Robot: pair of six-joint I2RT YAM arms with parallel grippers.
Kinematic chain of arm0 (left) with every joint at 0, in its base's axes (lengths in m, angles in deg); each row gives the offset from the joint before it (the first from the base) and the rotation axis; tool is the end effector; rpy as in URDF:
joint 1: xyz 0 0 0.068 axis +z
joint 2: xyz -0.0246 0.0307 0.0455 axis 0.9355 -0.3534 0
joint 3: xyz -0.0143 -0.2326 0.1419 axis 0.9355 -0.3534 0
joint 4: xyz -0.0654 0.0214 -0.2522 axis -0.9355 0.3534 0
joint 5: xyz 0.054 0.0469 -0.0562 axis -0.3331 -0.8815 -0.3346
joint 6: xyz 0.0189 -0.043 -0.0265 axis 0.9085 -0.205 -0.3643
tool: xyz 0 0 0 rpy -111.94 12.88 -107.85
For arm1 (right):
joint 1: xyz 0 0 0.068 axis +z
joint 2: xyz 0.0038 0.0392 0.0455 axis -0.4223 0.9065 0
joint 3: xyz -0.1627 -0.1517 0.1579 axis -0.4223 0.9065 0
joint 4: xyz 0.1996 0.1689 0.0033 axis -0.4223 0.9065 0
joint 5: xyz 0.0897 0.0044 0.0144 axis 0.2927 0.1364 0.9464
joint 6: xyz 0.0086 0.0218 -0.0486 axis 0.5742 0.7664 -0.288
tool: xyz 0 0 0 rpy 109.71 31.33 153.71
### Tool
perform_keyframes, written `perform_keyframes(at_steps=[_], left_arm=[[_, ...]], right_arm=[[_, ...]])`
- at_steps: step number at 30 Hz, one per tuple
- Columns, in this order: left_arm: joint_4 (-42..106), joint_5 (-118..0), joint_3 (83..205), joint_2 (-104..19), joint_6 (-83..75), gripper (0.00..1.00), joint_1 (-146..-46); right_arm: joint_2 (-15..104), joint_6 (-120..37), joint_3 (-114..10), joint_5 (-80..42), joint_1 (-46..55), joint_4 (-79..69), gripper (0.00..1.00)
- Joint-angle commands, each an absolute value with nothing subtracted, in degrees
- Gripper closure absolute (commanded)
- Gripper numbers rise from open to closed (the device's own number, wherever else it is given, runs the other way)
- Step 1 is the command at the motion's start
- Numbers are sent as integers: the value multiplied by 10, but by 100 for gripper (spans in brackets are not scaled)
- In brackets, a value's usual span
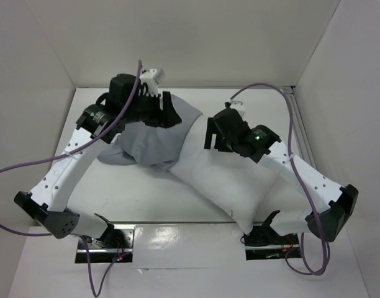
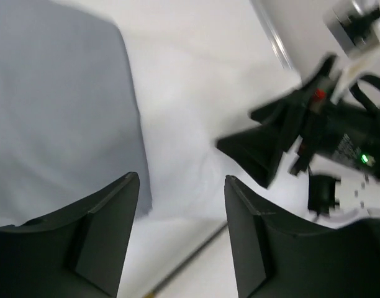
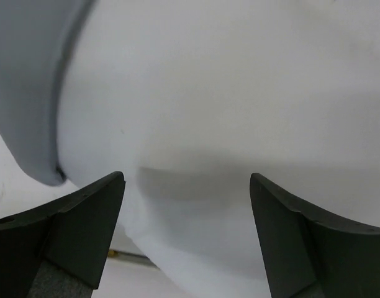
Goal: Put the pillow into the pillowcase
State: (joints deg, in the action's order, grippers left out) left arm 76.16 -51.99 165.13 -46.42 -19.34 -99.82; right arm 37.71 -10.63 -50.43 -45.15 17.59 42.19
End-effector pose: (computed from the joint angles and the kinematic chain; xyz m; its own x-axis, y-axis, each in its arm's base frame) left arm 0.2431 -0.1544 0.4404 -0.6692 -0.1060 -0.7355 0.4375 0.7439 -0.5052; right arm 0.2037 0.1720 0.3460 -0.7341 0.1144 -0.6693 -0.0503 0.9738 0.2217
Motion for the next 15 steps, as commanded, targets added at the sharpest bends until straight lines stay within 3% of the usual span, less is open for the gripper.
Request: perform_keyframes(at_steps=[1,5,11,15], left_arm=[[801,-633,1758,-511,-155,31,-997],[801,-702,1871,-661,-144,24,-1009],[858,-819,2099,-840,-120,21,-1044],[824,-844,2103,-878,-92,21,-1055]], right_arm=[[362,-85,-616,-612,170,543,10],[380,-25,-655,-685,110,638,4],[325,8,-537,-542,-31,608,0],[236,13,-412,-395,-178,542,0]])
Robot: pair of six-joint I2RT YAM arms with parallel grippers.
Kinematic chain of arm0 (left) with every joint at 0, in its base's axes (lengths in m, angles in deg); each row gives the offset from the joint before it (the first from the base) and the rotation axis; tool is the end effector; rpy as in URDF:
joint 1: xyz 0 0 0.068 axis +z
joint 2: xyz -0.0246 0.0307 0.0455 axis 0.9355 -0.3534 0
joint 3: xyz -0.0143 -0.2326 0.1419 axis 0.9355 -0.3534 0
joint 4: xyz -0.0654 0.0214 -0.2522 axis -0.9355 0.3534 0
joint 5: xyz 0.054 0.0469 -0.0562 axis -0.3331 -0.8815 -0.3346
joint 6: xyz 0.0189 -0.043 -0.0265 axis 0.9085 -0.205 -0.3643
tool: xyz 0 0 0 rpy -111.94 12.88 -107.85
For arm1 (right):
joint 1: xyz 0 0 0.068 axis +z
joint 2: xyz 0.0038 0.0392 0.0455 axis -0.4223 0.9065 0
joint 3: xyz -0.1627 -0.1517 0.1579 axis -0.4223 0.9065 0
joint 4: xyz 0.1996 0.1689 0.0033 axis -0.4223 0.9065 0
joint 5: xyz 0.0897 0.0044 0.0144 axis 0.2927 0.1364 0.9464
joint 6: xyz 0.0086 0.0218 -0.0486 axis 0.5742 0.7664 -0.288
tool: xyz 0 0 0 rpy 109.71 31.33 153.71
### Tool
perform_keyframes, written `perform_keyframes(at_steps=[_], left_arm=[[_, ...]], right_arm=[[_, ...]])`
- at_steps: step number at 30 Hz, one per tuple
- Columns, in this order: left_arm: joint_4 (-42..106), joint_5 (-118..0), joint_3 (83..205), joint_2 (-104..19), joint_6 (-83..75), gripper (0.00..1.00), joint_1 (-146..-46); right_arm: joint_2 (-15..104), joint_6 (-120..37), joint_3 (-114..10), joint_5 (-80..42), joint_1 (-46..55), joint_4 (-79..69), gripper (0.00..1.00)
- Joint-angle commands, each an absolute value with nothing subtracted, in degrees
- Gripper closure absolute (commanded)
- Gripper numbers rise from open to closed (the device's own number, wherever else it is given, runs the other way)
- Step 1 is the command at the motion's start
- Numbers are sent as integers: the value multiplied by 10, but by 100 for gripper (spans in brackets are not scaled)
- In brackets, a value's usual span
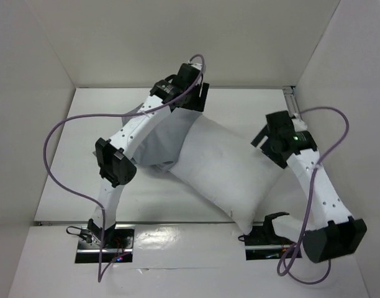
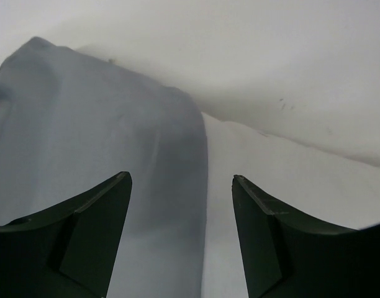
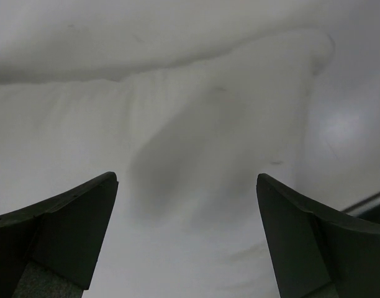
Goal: Put the pillow into the pillowcase
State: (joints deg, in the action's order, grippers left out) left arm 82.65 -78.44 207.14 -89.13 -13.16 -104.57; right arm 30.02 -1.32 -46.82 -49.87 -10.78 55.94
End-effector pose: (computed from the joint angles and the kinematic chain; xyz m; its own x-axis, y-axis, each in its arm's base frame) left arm 0.3891 -0.2669 0.3914 -0.5921 0.0006 -0.8059 0.2463 0.9523 -0.1803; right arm 0.2099 0.0388 0.3415 -0.5787 0.5483 -0.6037 0.5843 0.7952 0.1622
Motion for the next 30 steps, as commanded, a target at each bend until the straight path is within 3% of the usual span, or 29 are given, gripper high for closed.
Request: perform_keyframes(at_steps=[1,6,15,17,19,20,21,22,24,25,30], left_arm=[[816,-853,2097,-883,-86,21,-1061],[810,-912,2097,-952,-47,21,-1085],[816,-876,2097,-1012,-40,21,-1090],[816,-883,2097,-1018,-40,26,-1090],[816,-905,2097,-1018,-40,40,-1090],[816,-912,2097,-1018,-40,56,-1090],[816,-920,2097,-1018,-46,56,-1090],[816,-931,2102,-1013,-46,68,-1090],[816,-936,2109,-1007,-46,80,-1090],[805,-936,2109,-999,-46,88,-1090],[791,-908,2115,-987,-40,100,-1090]], right_arm=[[200,21,-389,-348,-200,534,0],[144,16,-271,-255,-291,509,0],[170,-7,-204,-241,-296,474,0],[170,-12,-198,-236,-291,468,0],[176,-12,-192,-230,-291,463,3],[170,-18,-187,-223,-291,446,13],[170,-25,-187,-217,-286,446,29],[165,-33,-181,-208,-286,428,48],[165,-49,-174,-199,-286,421,88],[165,-54,-174,-199,-286,421,100],[159,-84,-174,-213,-280,426,100]])
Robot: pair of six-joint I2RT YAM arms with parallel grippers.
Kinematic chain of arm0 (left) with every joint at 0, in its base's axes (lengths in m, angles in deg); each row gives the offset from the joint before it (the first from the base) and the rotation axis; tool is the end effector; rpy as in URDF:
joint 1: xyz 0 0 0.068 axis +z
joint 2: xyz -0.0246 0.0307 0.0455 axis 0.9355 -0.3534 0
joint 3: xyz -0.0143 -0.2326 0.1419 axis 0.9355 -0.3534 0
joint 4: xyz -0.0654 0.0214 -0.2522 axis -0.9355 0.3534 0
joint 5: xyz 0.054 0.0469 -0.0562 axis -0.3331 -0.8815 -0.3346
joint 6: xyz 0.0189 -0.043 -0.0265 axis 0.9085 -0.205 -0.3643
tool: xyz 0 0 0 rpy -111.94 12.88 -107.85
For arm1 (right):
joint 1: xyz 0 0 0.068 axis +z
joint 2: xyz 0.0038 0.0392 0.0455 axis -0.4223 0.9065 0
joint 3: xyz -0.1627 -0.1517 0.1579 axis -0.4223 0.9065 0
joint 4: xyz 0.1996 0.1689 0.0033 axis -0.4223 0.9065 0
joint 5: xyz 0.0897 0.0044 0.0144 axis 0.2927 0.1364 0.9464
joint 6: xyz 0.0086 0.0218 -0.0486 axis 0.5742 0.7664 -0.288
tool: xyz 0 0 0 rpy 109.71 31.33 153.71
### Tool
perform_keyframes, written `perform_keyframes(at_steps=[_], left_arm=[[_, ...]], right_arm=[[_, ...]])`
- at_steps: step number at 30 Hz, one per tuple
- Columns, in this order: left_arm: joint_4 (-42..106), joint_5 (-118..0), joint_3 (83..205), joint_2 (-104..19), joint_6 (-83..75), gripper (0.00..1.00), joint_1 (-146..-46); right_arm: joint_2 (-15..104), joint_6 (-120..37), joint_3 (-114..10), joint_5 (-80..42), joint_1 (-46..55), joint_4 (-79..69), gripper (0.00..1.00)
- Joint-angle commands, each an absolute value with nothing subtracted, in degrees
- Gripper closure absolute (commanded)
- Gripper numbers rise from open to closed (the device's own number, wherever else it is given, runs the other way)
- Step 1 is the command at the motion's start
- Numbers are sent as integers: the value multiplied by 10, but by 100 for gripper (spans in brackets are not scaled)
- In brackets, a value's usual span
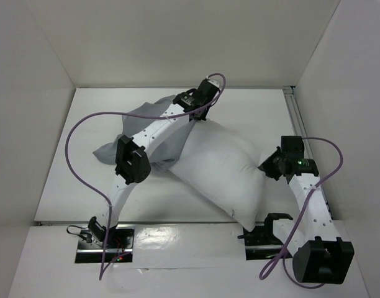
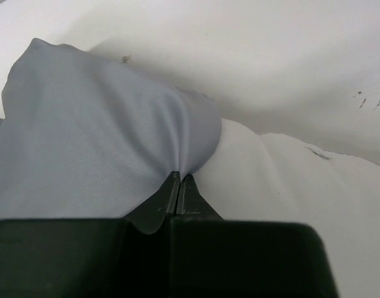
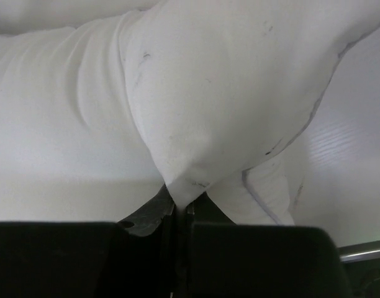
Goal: Put the pillow into the pillowcase
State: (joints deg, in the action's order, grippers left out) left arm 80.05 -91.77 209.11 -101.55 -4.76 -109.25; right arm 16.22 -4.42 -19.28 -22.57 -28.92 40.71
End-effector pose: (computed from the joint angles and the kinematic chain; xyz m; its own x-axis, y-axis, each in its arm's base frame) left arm 0.4103 -0.3246 0.3039 -0.5838 0.2429 -0.7747 0.2355 0.9638 0.1247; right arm 0.1730 -0.0092 0.2496 -0.5804 0.7333 -0.3541 0.5965 0.6789 0.4281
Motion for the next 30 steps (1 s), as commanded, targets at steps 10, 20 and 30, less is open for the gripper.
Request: perform_keyframes(at_steps=[10,20,30], left_arm=[[740,-632,2025,-833,-110,100,-1112],[720,-449,2120,-813,-212,100,-1161],[728,-470,2097,-903,-216,100,-1136]], right_arm=[[171,-149,-243,-38,-245,285,100],[239,-117,-547,-129,-52,234,100],[220,-9,-293,-291,54,123,100]])
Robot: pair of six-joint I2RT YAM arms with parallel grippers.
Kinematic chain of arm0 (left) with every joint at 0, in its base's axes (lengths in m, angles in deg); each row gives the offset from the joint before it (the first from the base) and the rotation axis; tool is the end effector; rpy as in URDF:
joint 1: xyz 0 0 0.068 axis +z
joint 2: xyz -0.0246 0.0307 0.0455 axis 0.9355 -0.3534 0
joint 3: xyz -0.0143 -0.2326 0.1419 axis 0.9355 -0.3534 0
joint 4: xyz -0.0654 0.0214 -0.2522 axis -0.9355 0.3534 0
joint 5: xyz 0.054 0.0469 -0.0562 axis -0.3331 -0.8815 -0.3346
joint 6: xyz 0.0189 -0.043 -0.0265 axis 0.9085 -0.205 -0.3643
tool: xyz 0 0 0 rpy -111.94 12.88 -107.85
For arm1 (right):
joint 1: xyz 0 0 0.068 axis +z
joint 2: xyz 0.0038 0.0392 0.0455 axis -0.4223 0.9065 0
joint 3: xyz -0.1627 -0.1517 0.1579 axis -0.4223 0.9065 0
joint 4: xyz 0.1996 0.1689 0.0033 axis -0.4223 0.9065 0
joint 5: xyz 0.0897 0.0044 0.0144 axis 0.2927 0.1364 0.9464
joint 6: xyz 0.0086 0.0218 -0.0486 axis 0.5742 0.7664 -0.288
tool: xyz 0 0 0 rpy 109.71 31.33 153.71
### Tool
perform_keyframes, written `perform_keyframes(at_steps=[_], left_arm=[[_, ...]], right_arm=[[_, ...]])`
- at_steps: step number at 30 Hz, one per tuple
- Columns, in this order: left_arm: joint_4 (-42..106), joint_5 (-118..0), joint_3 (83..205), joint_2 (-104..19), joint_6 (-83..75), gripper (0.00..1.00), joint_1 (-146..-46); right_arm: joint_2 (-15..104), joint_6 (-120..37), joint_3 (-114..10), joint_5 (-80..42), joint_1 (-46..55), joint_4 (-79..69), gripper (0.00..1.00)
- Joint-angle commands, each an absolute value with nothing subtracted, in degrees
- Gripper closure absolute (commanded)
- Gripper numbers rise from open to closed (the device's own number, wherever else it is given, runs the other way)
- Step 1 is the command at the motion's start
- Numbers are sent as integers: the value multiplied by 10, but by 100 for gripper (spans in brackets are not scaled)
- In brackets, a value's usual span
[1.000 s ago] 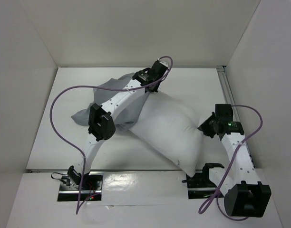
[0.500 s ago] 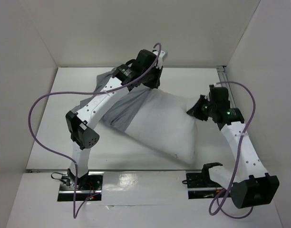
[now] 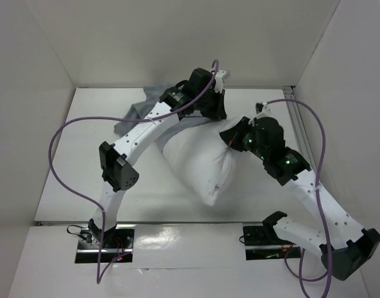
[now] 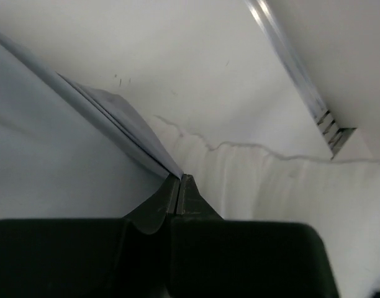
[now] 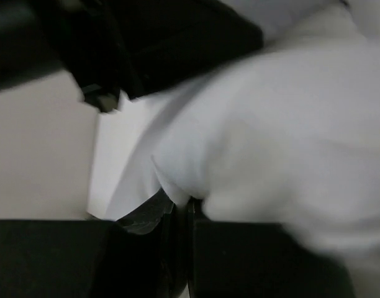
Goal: Put the pillow into the pillowcase
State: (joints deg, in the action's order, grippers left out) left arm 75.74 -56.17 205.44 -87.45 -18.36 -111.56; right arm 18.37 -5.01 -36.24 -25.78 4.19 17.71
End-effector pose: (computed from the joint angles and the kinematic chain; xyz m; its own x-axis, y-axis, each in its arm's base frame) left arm 0.3447 -0.3227 0.4064 -0.6544 0.0225 -0.7558 0.5576 0.6895 -0.4623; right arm 0.1847 0.1040 0.3754 -0.5488 0.4794 -0.6848 -0.1741 0.7357 0.6545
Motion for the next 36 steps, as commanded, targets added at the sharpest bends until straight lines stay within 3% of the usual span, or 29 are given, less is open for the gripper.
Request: perform_keyframes(at_steps=[1,3,5,7,8,9,10,11,12,13,14,17,21,26,30,36], left_arm=[[729,-470,2098,-904,-216,100,-1136],[723,-470,2080,-881,-216,100,-1136],[723,-500,2055,-840,-209,88,-1136],[723,-524,2020,-806,-192,61,-1136],[723,-530,2007,-772,-183,30,-1136],[730,-538,1994,-757,-163,18,-1136],[730,-558,1974,-745,-150,8,-1136],[743,-574,1968,-735,-138,0,-1136],[765,-599,1961,-719,-115,0,-1136],[775,-668,1937,-710,-108,0,-1136],[780,-704,1916,-686,-103,0,-1131],[765,-822,1803,-643,-96,9,-1124],[714,-851,1665,-575,-119,21,-1088],[633,-854,1481,-515,-148,21,-1056],[521,-923,1374,-494,-153,15,-1047],[435,-905,1315,-500,-193,20,-1000]], right_arm=[[220,-9,-285,-302,54,131,100],[220,-25,-279,-320,32,147,100],[220,-52,-284,-326,-2,181,100],[202,-72,-284,-326,-24,219,100],[196,-95,-289,-326,-49,232,100],[191,-105,-289,-326,-62,247,100],[185,-116,-294,-326,-76,281,90],[184,-138,-306,-326,-107,301,48],[197,-153,-317,-316,-122,319,24],[203,-167,-345,-302,-136,360,6],[209,-193,-361,-295,-156,377,0],[215,-217,-429,-304,-163,420,0],[237,-223,-513,-332,-150,443,0],[311,-218,-586,-385,-36,450,0],[392,-197,-647,-473,133,469,0],[452,-184,-655,-487,175,479,0]])
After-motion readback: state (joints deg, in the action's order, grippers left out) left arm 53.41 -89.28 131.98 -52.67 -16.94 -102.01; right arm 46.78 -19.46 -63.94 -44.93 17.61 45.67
